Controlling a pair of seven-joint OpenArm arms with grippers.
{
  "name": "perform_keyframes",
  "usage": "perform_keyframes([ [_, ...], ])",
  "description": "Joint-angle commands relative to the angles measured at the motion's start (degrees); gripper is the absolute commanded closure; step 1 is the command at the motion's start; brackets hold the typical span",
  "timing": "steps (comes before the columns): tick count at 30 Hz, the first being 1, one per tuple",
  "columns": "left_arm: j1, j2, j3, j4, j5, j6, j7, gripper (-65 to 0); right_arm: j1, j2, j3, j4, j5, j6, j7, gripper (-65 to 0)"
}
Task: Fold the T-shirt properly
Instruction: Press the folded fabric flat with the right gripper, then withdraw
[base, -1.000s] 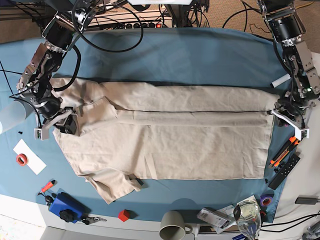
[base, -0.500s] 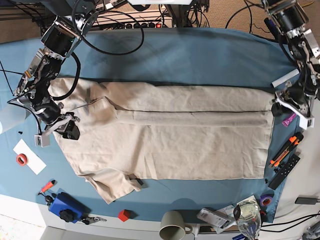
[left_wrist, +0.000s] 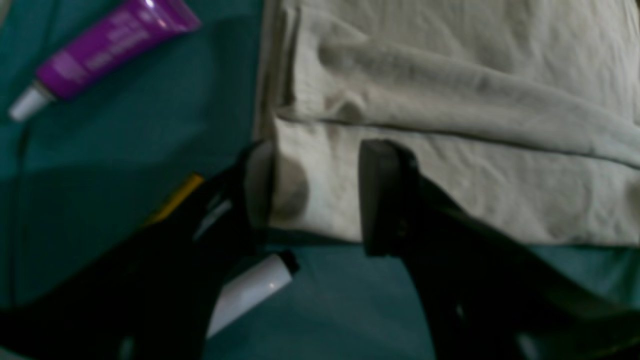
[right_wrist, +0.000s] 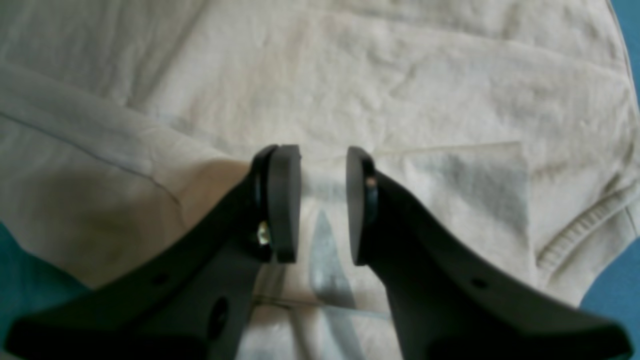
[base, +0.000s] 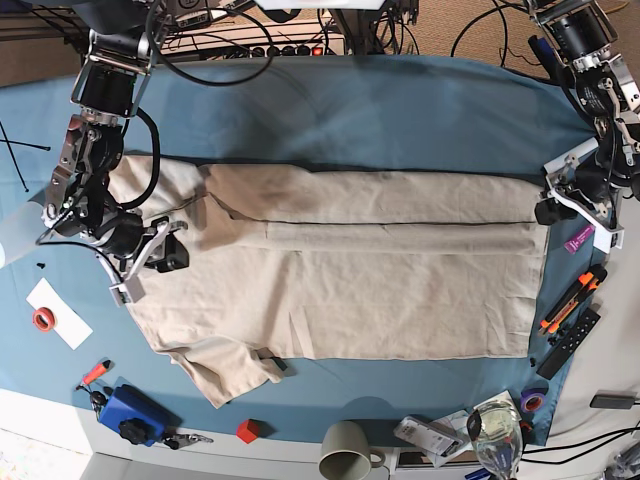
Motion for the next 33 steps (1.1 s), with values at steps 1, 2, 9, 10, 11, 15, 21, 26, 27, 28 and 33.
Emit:
perform_keyframes([
  [1,-0.8,-0.8,-0.3,1.5,-1.4,-0.5,-0.5,-28.2,1.3,0.7,-0.2,1.0,1.3,0.1,0.9,-16.6],
  [2,-0.8,-0.8,-0.3,1.9,-1.6,-0.5,-0.5,-28.2,1.3,0.7,-0.3,1.0,2.3,0.1,0.8,-16.6],
  [9,-0.8,-0.7,-0.3,3.3,-1.5,-0.4,-0.3,-28.2,1.3,0.6,-0.3,1.0,14.6,0.1,-5.2,-16.6],
  [10,-0.7,-0.7,-0.3,3.3,-1.6,-0.4,-0.2,-28.2,1.3,0.7,-0.3,1.0,15.3,0.1,-5.8,-16.6],
  [11,-0.6,-0.7,-0.3,3.3,-1.6,-0.5,-0.2,-28.2,1.3,0.8,-0.6,1.0,15.9,0.1,-6.2,-16.6],
  [15,0.0,-0.7,-0.3,3.4,-1.6,-0.4,0.0,-28.2,1.3,2.1,-4.4,1.0,16.2,0.1,-6.4,-16.6],
  [21,1.8,-0.6,-0.3,5.2,-1.6,-0.4,0.0,-28.2,1.3,4.9,-11.4,1.0,16.1,0.1,-5.6,-16.6],
  [26,3.9,1.1,-0.3,8.2,-1.6,-0.5,-0.2,-28.2,1.3,4.9,-11.5,2.4,16.0,0.1,-4.7,-16.6],
  [27,4.5,1.8,-0.3,8.7,-1.5,-0.5,-0.2,-28.2,1.3,4.9,-11.5,2.9,16.0,0.1,-4.7,-16.6],
  [28,4.9,2.5,-0.3,8.9,-1.6,-1.0,-0.2,-28.2,1.3,4.9,-11.5,3.3,16.0,0.1,-4.7,-16.6],
  [33,6.4,5.5,-0.3,9.2,-1.6,-1.7,-1.2,-28.1,1.3,4.9,-11.5,4.5,16.0,0.1,-4.6,-16.6],
])
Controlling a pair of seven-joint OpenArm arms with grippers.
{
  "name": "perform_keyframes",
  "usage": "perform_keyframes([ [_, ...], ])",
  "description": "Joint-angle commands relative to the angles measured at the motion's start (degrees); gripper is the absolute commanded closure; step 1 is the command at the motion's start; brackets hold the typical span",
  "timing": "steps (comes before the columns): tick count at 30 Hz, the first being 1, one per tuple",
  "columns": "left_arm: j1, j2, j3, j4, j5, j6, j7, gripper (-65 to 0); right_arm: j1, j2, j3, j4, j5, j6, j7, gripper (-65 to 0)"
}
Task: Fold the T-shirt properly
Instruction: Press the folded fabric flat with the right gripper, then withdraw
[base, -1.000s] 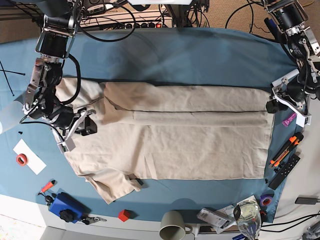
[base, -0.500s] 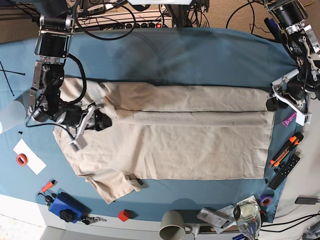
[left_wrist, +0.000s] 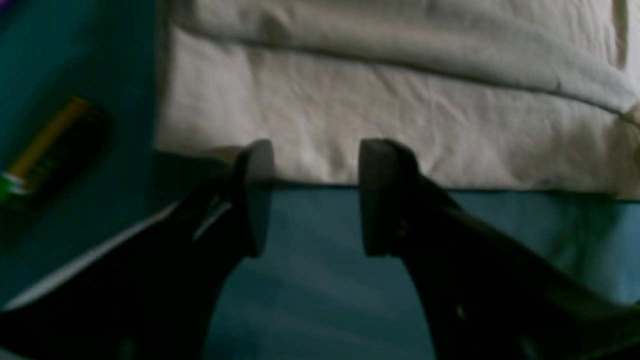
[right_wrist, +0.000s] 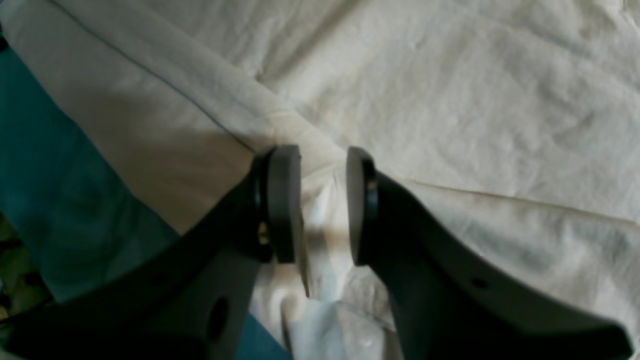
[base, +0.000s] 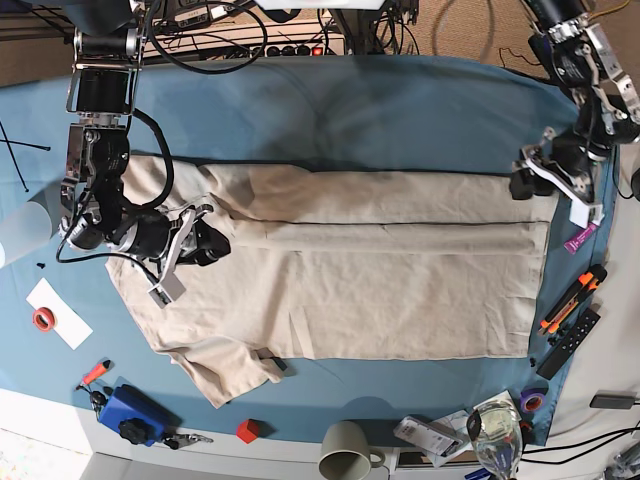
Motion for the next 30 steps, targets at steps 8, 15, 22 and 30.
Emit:
perform_keyframes([
  [8,-0.6,-0.4,-0.3,1.3,-1.0,-0.3,-1.8,-28.2,1.3,0.9,0.2,1.0,0.9,0.1,2.0,-16.6],
  [15,-0.6,-0.4,-0.3,1.3,-1.0,-0.5,-1.9,-28.1,1.3,0.8,0.2,1.0,0.9,0.1,3.4,-16.6],
  [22,-0.6,-0.4,-0.3,1.3,-1.0,-0.6,-1.9,-28.2,1.2,0.6,0.2,1.0,0.9,0.1,3.3,-16.6],
  [30,-0.5,-0.4,-0.3,1.3,-0.8,-0.5,-1.9,-28.2,0.6,0.6,0.2,1.0,2.0,0.1,1.4,-16.6],
])
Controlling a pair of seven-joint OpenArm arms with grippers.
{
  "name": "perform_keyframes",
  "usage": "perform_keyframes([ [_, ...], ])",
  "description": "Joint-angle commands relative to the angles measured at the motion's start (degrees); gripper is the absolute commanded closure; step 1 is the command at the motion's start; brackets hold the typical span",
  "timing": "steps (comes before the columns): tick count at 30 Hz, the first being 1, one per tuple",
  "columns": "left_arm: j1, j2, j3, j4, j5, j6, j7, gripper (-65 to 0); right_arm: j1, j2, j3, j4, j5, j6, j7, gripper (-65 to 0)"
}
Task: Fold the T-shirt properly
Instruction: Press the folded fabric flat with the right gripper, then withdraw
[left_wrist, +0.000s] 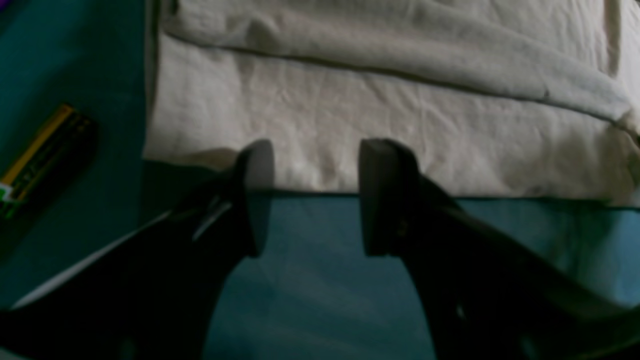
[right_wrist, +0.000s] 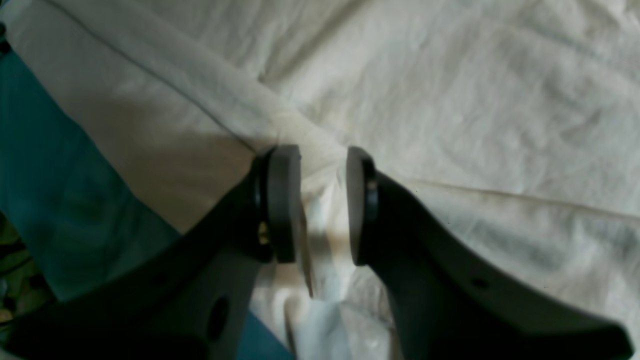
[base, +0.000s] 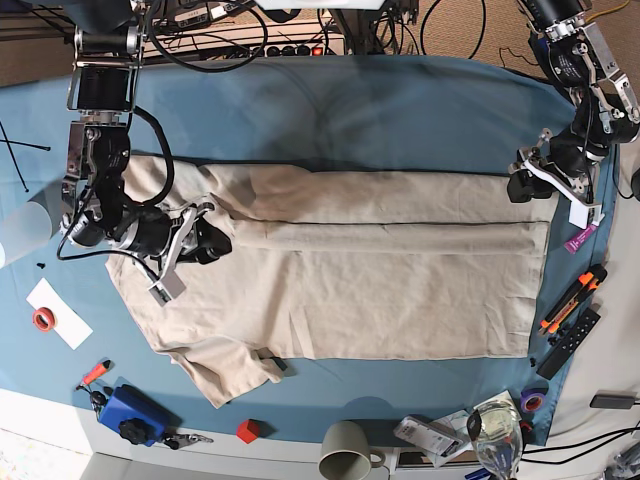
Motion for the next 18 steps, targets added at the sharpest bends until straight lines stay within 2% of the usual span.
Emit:
perform_keyframes([
  [1,-0.3,-0.7,-0.3,1.2,-0.8,-0.5,-1.1,-28.1,1.3,0.7,0.2,1.0,1.9,0.1,1.0,-16.6],
  [9,-0.3,-0.7,-0.3,1.2,-0.8,-0.5,-1.5,-28.1,0.9,0.7,1.4,1.1,2.5,0.1,-0.6,-16.6],
  [13,-0.3,-0.7,-0.3,1.2,-0.8,-0.5,-1.5,-28.1,-0.7,0.7,7.0,1.1,6.4,0.1,-1.2,-16.6],
  [18,-0.3,-0.7,-0.3,1.2,-0.9,-0.5,-1.5,-28.2,-3.3,1.0,15.1,1.1,13.9,0.1,-7.9,-16.6],
])
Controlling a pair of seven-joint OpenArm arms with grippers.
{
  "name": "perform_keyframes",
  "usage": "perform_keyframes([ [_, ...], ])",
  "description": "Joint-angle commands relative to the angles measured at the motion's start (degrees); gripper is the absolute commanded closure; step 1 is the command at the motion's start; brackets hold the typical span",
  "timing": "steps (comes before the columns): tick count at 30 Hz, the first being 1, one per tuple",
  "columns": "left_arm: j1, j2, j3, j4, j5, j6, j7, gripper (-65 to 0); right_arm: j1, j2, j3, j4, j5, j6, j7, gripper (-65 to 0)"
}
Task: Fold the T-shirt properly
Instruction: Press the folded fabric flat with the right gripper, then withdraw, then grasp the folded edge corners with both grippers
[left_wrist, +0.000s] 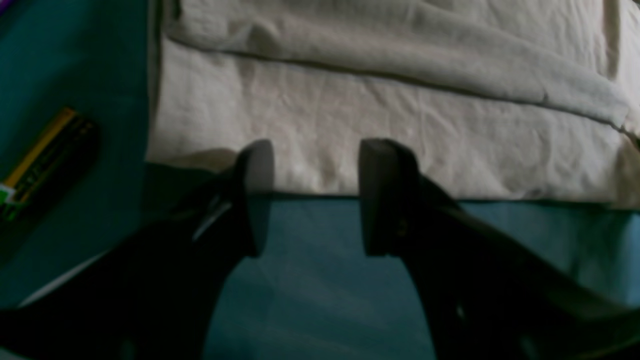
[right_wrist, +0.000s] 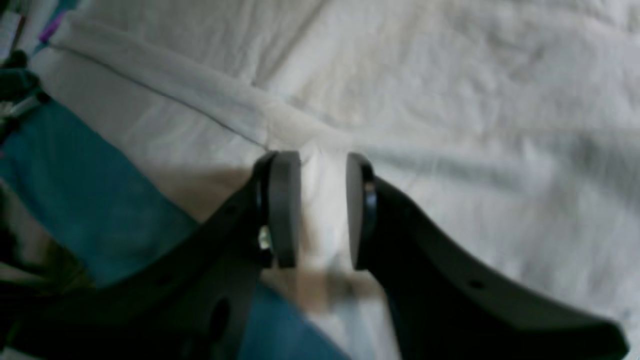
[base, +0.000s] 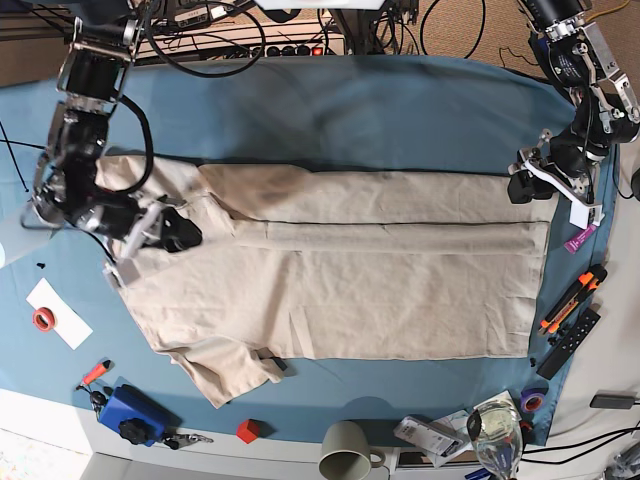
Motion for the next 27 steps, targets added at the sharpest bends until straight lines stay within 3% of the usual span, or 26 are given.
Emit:
perform_keyframes([
  [1,-0.4,-0.7,-0.3,1.2,-0.9,-0.5,-1.0,-28.2,0.6,1.2,1.6,0.9,2.5,0.1,0.7,-16.6],
  [4,-0.3,-0.7,-0.3,1.2,-0.9,-0.5,-1.0,-28.1,-0.1,2.7,4.2,0.9,3.2,0.1,0.7,-16.6],
  [10,-0.3,-0.7,-0.3,1.3,-1.6,-0.5,-0.4,-28.1,-0.1,6.5,8.5,0.9,-3.5,0.1,1.7,-16.6],
  [16,-0.3,-0.7,-0.3,2.7,-1.7,-0.5,-0.4,-28.2,-0.1,7.5,16.5,0.9,-7.6,0.1,1.7,-16.6],
  [22,-0.3,-0.7,-0.3,4.5,-1.7,-0.5,-0.4,-28.2,-2.8,7.5,17.4,0.7,-15.7,0.1,3.9,-30.7],
  [27,-0.2,-0.7,-0.3,4.6,-1.7,-0.5,-0.5,-28.1,-7.0,7.5,17.4,0.7,-23.8,0.1,10.1,-31.2],
])
